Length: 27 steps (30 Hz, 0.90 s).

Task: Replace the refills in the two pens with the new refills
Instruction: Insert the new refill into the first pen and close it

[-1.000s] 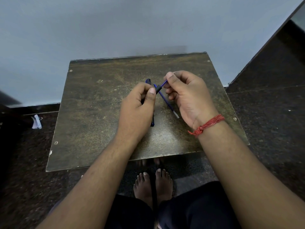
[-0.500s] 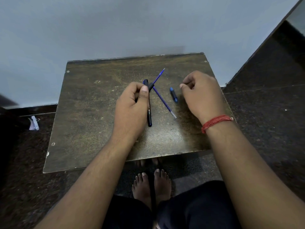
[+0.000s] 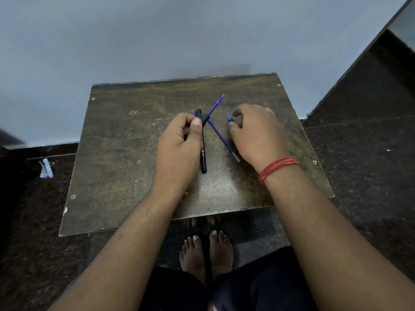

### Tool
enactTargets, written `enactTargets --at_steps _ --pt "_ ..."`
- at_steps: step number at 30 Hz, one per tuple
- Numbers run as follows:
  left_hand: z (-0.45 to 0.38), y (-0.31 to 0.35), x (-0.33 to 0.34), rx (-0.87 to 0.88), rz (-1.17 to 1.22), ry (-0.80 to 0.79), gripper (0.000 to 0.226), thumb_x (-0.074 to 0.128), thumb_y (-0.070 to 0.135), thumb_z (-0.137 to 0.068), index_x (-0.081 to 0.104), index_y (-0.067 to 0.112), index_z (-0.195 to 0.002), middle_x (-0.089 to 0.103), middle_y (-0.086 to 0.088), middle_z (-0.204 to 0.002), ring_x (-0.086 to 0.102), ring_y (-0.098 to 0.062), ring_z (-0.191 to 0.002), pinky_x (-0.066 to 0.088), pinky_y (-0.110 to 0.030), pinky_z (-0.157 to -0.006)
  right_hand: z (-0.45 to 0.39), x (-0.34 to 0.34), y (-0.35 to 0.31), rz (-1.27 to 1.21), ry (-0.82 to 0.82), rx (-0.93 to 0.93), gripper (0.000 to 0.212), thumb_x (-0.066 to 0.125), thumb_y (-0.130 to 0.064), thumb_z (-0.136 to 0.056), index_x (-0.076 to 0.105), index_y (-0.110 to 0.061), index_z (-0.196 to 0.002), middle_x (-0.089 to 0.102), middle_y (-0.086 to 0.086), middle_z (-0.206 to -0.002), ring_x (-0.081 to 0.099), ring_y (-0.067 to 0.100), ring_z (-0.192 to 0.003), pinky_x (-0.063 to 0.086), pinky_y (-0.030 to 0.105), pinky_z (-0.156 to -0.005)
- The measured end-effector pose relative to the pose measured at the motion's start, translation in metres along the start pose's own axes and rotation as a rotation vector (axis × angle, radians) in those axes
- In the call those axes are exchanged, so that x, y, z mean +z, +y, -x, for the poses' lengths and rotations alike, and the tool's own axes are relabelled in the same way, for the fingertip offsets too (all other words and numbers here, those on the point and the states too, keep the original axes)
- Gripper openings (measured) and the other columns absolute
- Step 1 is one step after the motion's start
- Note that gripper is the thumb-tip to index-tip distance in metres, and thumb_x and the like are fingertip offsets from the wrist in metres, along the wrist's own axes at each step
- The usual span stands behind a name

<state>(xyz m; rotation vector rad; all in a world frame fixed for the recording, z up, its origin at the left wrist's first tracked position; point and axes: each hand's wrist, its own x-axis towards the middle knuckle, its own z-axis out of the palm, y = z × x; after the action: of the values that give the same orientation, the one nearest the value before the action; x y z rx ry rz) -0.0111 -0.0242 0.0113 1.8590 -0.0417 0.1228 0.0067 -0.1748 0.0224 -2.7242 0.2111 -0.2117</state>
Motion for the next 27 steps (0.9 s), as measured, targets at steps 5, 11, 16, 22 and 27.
enactTargets --at_steps 5,11,16,22,27 --pt "-0.001 0.000 -0.001 -0.006 0.006 -0.004 0.025 0.047 0.025 -0.104 0.055 0.022 -0.080 0.052 -0.002 -0.066 0.042 -0.008 -0.057 0.034 -0.022 -0.053 0.001 0.001 -0.006 -0.361 0.043 0.002 0.021 0.056 -0.018 -0.096 0.069 -0.020 -0.113 0.058 -0.004 -0.102 0.053 0.000 -0.087 0.037 0.005 -0.075" --pt "0.000 -0.001 -0.001 -0.017 -0.003 -0.011 0.025 0.047 0.027 -0.104 0.056 0.019 -0.082 0.053 -0.002 -0.068 0.041 -0.008 -0.057 0.034 -0.026 -0.055 -0.005 -0.005 0.002 -1.095 0.222 0.292 0.010 0.063 -0.010 -0.090 0.063 -0.020 -0.086 0.068 0.004 -0.079 0.053 0.011 -0.065 0.042 0.022 -0.058" --pt "0.002 0.002 0.000 -0.016 0.006 -0.037 0.023 0.047 0.024 -0.104 0.057 0.018 -0.084 0.051 0.003 -0.062 0.039 -0.001 -0.048 0.033 -0.016 -0.048 -0.008 -0.003 0.015 -1.328 0.208 0.407 0.005 0.067 -0.016 -0.090 0.065 -0.017 -0.094 0.070 0.009 -0.094 0.058 0.007 -0.066 0.039 0.023 -0.052" --pt "0.001 -0.001 0.000 -0.010 -0.006 -0.060 0.022 0.049 0.026 -0.103 0.059 0.021 -0.084 0.052 0.001 -0.062 0.043 -0.007 -0.053 0.038 -0.027 -0.052 -0.008 -0.003 0.009 -1.390 0.199 0.384 0.005 0.068 -0.013 -0.091 0.065 -0.016 -0.095 0.071 0.003 -0.088 0.058 0.006 -0.065 0.039 0.022 -0.053" --pt "0.002 0.000 0.001 0.003 -0.035 -0.070 0.021 0.050 0.026 -0.102 0.060 0.017 -0.085 0.053 -0.004 -0.065 0.045 -0.008 -0.055 0.040 -0.027 -0.052 -0.008 -0.001 0.012 -1.376 0.194 0.377 0.007 0.069 -0.015 -0.091 0.067 -0.016 -0.098 0.073 0.004 -0.091 0.059 0.006 -0.067 0.041 0.022 -0.055"
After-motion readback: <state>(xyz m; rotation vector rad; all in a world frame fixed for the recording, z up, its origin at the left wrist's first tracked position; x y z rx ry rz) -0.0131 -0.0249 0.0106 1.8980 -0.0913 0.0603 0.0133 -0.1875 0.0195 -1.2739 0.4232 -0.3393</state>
